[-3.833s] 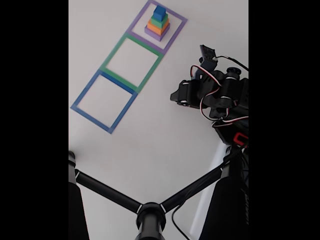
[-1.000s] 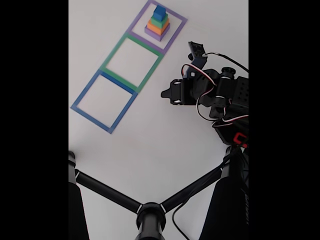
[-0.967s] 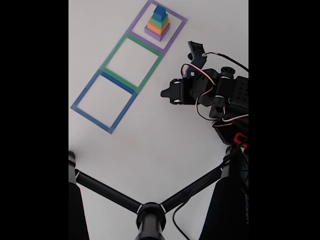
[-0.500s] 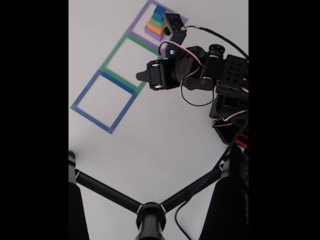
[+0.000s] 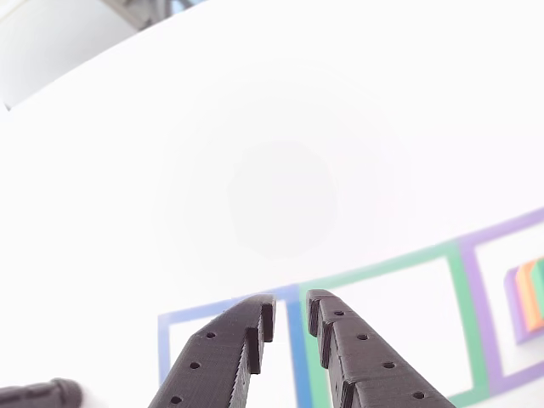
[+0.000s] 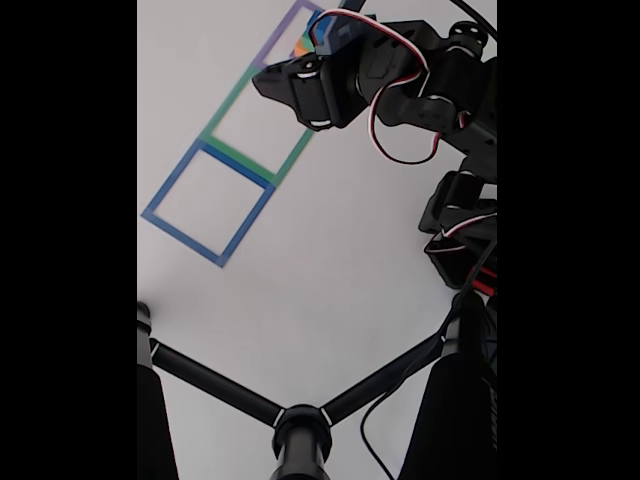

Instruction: Tower of hanoi

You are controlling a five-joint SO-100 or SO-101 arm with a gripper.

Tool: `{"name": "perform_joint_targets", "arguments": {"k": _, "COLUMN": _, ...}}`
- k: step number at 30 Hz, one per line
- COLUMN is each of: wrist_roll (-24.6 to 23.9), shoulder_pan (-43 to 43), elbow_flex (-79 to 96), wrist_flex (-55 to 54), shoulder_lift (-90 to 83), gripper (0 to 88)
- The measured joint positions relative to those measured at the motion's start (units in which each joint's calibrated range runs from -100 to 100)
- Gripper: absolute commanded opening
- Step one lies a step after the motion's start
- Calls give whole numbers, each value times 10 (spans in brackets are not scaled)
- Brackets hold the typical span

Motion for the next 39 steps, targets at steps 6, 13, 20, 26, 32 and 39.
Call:
{"name": "perform_joint_targets", "arguments": {"k": 6, "wrist_roll": 309, "shoulder_pan": 42, "elbow_flex": -27, "wrist_flex": 18, "shoulder_lift": 0, "gripper": 1}}
{"name": "perform_joint_targets", "arguments": {"k": 13, "wrist_roll": 424, "shoulder_pan": 86, "elbow_flex": -115, "wrist_flex": 128, "shoulder_lift": 5, "gripper": 1}}
{"name": "perform_joint_targets", "arguments": {"k": 20, "wrist_roll": 473, "shoulder_pan": 128, "elbow_flex": -162, "wrist_flex": 199, "shoulder_lift": 4, "gripper": 67}}
{"name": "perform_joint_targets", "arguments": {"k": 26, "wrist_roll": 504, "shoulder_pan": 175, "elbow_flex": -162, "wrist_flex": 199, "shoulder_lift": 6, "gripper": 148}}
{"name": "perform_joint_targets", "arguments": {"k": 32, "wrist_roll": 504, "shoulder_pan": 222, "elbow_flex": -120, "wrist_flex": 180, "shoulder_lift": 6, "gripper": 271}}
{"name": "perform_joint_targets", "arguments": {"k": 39, "wrist_roll": 510, "shoulder_pan": 271, "elbow_flex": -46, "wrist_flex": 117, "shoulder_lift": -18, "gripper": 298}}
